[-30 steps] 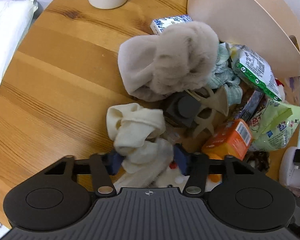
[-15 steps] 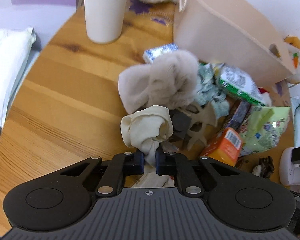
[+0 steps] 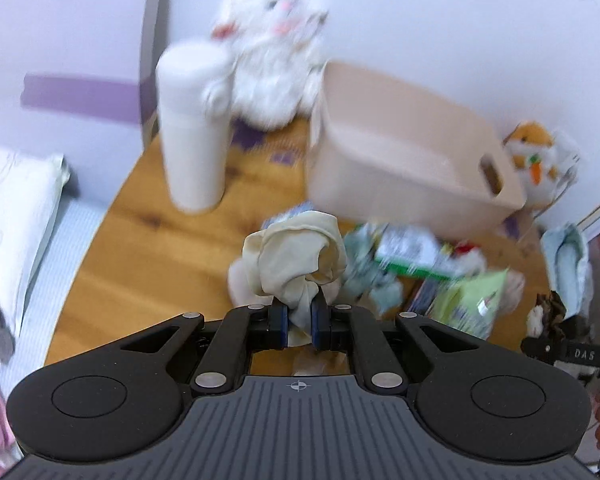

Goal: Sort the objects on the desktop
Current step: 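Carry both scrunchies into the beige basket and open both tools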

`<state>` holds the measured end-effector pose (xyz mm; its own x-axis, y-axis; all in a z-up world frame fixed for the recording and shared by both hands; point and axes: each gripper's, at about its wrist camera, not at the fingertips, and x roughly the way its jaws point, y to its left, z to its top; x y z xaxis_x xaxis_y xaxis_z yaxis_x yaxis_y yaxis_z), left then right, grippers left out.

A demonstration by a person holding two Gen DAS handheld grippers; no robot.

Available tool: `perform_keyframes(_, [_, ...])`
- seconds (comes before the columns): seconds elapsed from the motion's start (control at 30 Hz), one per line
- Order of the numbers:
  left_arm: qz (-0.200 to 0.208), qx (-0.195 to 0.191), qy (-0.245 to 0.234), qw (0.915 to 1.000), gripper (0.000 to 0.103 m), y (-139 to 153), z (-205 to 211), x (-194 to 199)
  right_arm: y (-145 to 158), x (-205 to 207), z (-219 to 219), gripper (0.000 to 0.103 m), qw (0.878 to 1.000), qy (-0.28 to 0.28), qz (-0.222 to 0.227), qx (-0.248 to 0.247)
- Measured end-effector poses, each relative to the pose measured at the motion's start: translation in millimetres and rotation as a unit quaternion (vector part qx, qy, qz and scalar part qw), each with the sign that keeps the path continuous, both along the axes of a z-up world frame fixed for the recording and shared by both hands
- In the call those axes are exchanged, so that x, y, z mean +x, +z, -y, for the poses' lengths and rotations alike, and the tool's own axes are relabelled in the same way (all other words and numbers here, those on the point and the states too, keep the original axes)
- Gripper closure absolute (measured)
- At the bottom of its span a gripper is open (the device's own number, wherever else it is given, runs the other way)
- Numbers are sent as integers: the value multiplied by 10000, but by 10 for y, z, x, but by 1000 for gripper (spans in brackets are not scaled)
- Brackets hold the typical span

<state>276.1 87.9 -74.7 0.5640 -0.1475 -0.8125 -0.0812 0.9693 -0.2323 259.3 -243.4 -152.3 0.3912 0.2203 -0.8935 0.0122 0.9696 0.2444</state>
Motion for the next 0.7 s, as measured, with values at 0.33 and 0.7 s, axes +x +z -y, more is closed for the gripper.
perform_keyframes(0.33, [886,576,-509,9931,93,451,310,541,580,625,86,68,9959,-130,888,114])
perform_keyframes(0.7, [1058,723,-683,9894,93,424,715,1451,693,1439,-211,68,9922,-81,1240,136])
